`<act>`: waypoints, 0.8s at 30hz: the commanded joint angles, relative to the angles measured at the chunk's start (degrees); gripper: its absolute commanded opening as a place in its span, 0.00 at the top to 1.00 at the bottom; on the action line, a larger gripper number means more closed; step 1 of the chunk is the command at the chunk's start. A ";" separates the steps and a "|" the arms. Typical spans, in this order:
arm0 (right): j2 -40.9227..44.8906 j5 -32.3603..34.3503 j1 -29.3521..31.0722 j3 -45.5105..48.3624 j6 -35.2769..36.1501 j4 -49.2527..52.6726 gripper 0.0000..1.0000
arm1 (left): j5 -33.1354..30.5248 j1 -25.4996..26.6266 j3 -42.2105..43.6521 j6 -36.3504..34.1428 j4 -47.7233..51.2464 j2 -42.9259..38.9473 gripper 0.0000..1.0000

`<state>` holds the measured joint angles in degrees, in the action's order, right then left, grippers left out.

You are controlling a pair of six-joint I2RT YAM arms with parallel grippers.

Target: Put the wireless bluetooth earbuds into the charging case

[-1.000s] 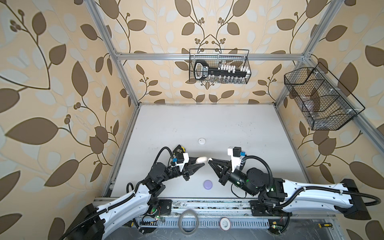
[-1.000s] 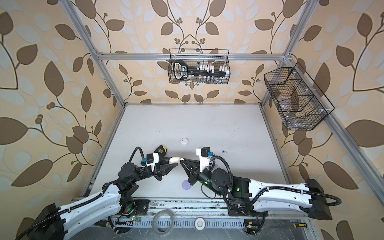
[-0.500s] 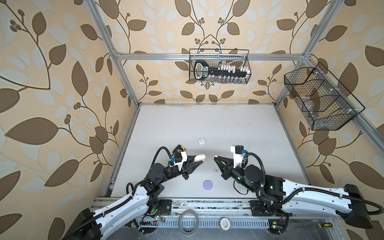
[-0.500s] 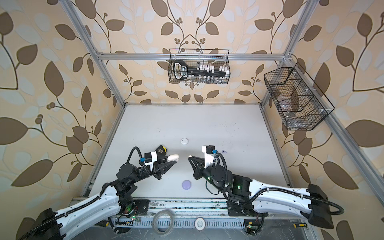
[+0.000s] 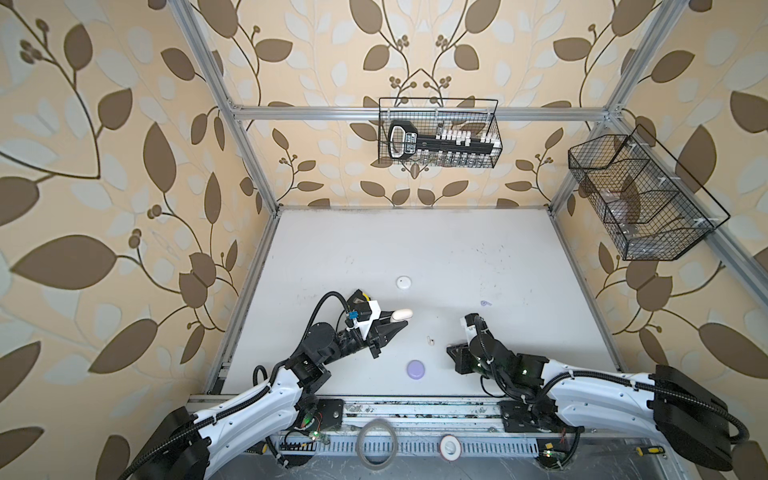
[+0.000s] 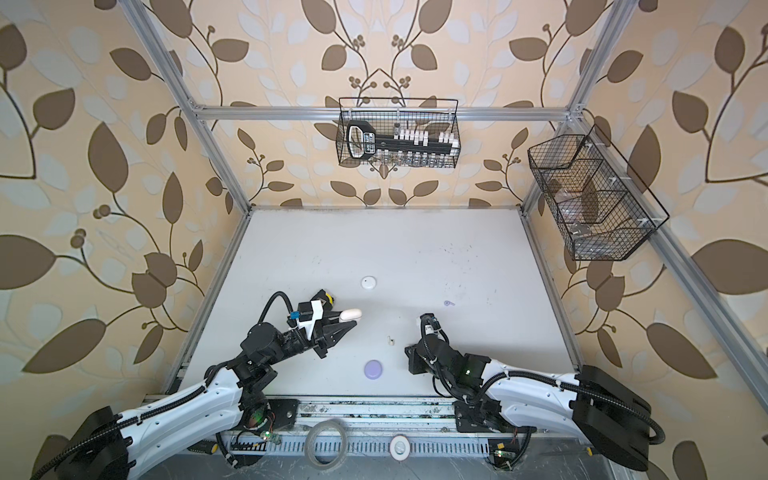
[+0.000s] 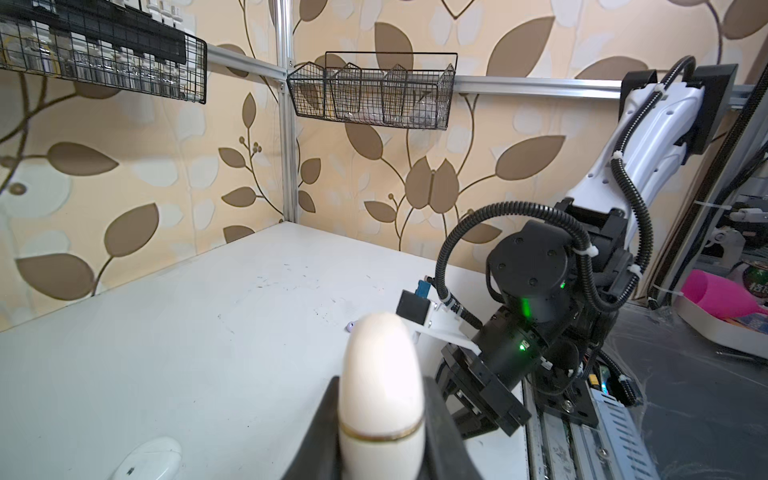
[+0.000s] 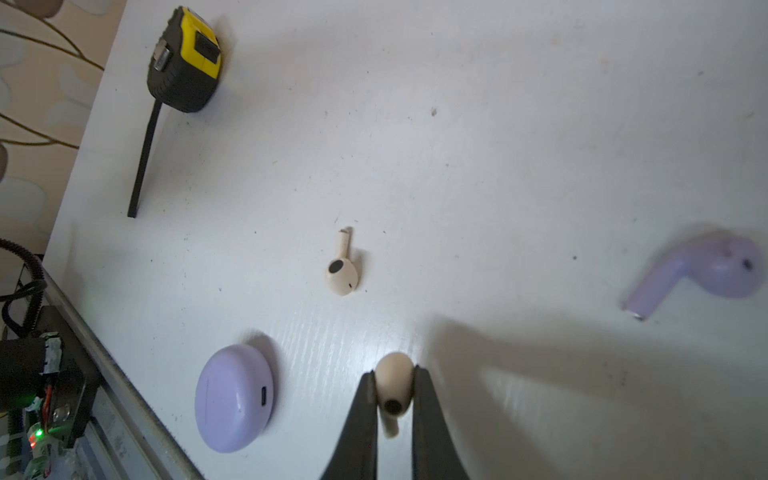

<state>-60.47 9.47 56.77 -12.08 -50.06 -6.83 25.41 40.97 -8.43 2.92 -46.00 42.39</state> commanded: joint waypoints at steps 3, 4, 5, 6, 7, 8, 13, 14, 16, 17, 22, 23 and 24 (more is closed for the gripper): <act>-3.47 -3.06 -2.10 -0.10 -0.28 -3.44 0.88 | 1.22 0.54 -3.02 -0.90 -0.95 -0.29 1.00; -3.69 -3.08 -2.29 -0.05 -0.12 -3.55 0.84 | 1.31 0.51 -3.02 -0.96 -0.78 -0.38 1.00; -3.91 -3.09 -2.29 -0.15 -0.02 -3.50 0.81 | 1.31 0.51 -3.08 -0.98 -0.68 -0.38 1.00; -3.95 -3.10 -2.37 -0.36 0.19 -3.26 0.77 | 1.31 0.51 -3.09 -1.02 -0.67 -0.38 1.00; -3.78 -2.98 -2.37 -0.46 0.40 -2.74 0.73 | 1.26 0.51 -3.09 -1.07 -0.67 -0.39 1.00; -3.28 -2.66 -2.41 -0.82 0.69 -1.78 0.66 | 1.31 0.51 -3.09 -1.07 -0.67 -0.34 1.00; 5.04 1.54 -1.97 -3.85 2.34 7.54 0.57 | 1.48 0.51 -3.16 -1.16 -0.67 0.03 1.00; 8.10 3.24 -1.18 -4.98 2.76 10.16 0.56 | 1.52 0.51 -3.18 -1.19 -0.67 0.09 1.00; 13.84 7.78 1.25 -7.79 3.71 15.43 0.54 | 1.57 0.51 -3.27 -1.25 -0.41 0.05 1.00; 16.84 10.14 2.85 -9.47 4.39 17.73 0.54 | 1.66 0.56 -3.26 -1.33 -0.41 0.05 1.00; 25.58 16.42 14.40 -15.48 15.32 11.99 0.59 | 3.05 0.51 -3.53 -1.59 -0.56 0.57 1.00; 25.17 17.20 16.87 -16.49 18.10 9.19 0.61 | 3.72 0.54 -3.69 -1.60 -0.75 0.88 1.00; 23.89 17.17 18.89 -17.78 21.02 6.99 0.64 | 4.60 0.51 -3.79 -1.73 -0.85 1.15 1.00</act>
<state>-35.31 21.74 71.61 -27.79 -38.15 3.92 26.83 40.97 -9.32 2.79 -43.97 43.20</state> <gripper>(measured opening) 0.372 0.241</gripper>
